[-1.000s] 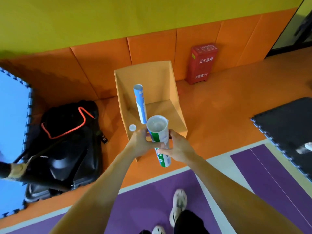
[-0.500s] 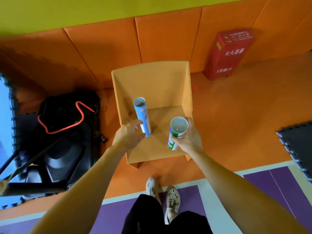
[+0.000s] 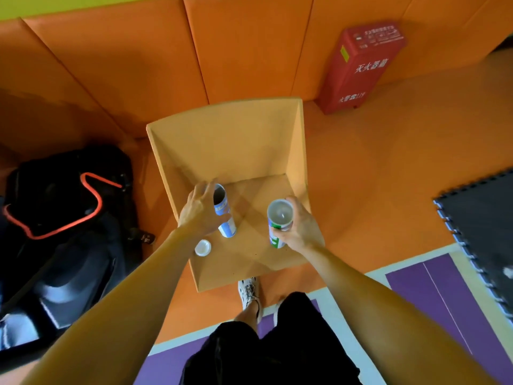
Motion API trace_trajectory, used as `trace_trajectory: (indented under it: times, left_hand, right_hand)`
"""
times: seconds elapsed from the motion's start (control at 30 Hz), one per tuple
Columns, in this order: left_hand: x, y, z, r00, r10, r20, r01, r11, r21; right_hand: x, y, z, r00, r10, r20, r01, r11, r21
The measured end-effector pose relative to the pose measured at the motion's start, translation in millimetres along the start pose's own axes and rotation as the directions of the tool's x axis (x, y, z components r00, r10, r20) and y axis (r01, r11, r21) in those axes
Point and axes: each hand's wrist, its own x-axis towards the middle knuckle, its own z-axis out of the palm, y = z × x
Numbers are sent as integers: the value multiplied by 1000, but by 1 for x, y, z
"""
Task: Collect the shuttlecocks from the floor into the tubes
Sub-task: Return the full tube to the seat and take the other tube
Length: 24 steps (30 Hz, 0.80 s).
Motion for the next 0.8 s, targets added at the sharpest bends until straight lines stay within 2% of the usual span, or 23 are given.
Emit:
trace_trajectory:
  times: [0.23, 0.33, 0.53, 0.67, 0.8]
  left_hand:
    - [19, -6, 9, 1000, 5, 22, -5, 999, 36]
    - [22, -4, 10, 1000, -2, 2, 2, 999, 39]
    - [23, -4, 11, 999, -35, -32, 36, 998, 52]
    - [26, 2, 11, 995, -69, -78, 70, 997, 17]
    - [37, 6, 14, 989, -84, -118, 90, 995, 53]
  right_hand:
    - [20, -3, -2, 1000, -9, 12, 10, 992, -127]
    - [31, -6, -4, 998, -59, 34, 64, 985, -160]
    - [68, -15, -9, 996, -91, -1, 91, 988, -126]
    - [93, -18, -6, 993, -119, 23, 121, 986, -111]
    - [131, -23, -6, 990, -135, 31, 137, 985, -102]
